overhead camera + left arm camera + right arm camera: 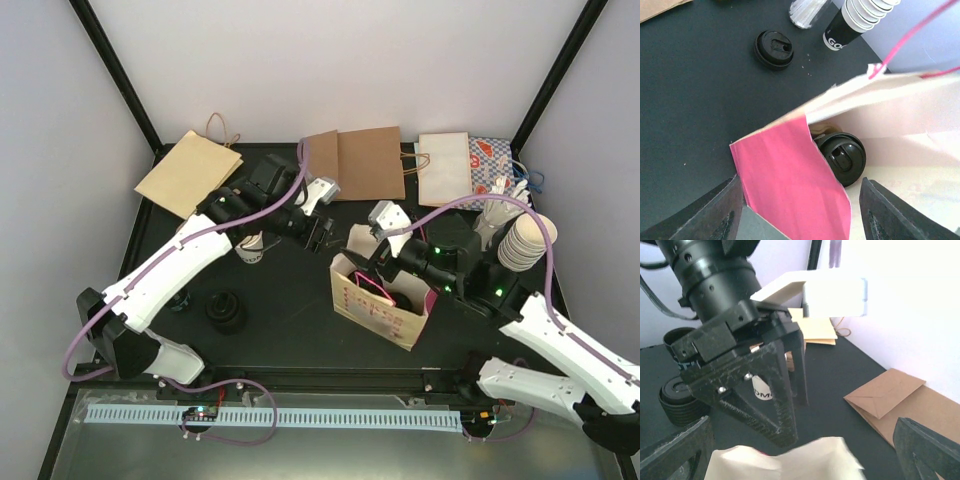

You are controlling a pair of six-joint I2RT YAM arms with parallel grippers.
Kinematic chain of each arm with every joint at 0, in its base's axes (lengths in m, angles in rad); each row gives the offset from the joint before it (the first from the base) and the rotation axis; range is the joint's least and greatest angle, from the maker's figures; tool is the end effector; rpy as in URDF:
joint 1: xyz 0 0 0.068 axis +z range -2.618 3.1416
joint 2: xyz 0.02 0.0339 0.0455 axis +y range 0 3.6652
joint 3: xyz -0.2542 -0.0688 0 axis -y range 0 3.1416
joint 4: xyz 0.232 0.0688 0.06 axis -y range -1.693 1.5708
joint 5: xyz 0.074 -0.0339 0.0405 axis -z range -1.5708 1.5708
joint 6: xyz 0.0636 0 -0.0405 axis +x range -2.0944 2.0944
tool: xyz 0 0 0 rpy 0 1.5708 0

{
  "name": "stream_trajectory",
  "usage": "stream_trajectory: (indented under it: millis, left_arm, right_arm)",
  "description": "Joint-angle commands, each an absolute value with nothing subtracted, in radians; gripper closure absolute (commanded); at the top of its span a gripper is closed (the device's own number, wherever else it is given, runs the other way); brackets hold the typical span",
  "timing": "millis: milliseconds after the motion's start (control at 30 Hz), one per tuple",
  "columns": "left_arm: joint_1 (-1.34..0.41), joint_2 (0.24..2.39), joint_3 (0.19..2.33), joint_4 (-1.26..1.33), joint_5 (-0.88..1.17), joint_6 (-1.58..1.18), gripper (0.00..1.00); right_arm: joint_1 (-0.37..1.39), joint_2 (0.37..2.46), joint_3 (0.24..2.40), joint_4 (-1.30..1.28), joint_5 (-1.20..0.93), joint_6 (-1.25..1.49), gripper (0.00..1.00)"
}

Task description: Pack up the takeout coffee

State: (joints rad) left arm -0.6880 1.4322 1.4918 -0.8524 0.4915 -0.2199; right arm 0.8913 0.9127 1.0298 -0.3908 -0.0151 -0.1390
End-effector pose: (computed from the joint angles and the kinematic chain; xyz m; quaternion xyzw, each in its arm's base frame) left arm 0.2159 -0.2163 0.3463 0.2979 0.8516 -0.3636 0.2319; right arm 0.1378 0.1721 0.3641 -0.3966 0.6913 0.2275 0.5596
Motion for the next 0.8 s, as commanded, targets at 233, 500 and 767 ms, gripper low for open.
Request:
stream_trajectory:
  millis: [233, 500, 767]
  left_arm:
    - [-0.73, 1.415, 1.569, -0.883, 0.406, -0.238, 0.15]
    - [-0.724, 1.293, 1.479, -0.773, 0.262, -0.276, 0.01]
    - [-0.626, 1.195, 1.319, -0.582, 0.399, -0.413, 0.01]
  right_arm:
    - [0.888, 0.795, 1.092, -0.43, 0.061, -0.106, 0.0]
    - [0.888, 0.742, 1.065, -0.457, 0.102, -0.112, 0.0]
    - [0.889, 0.735, 1.041, -0.446, 0.106, -0.104, 0.0]
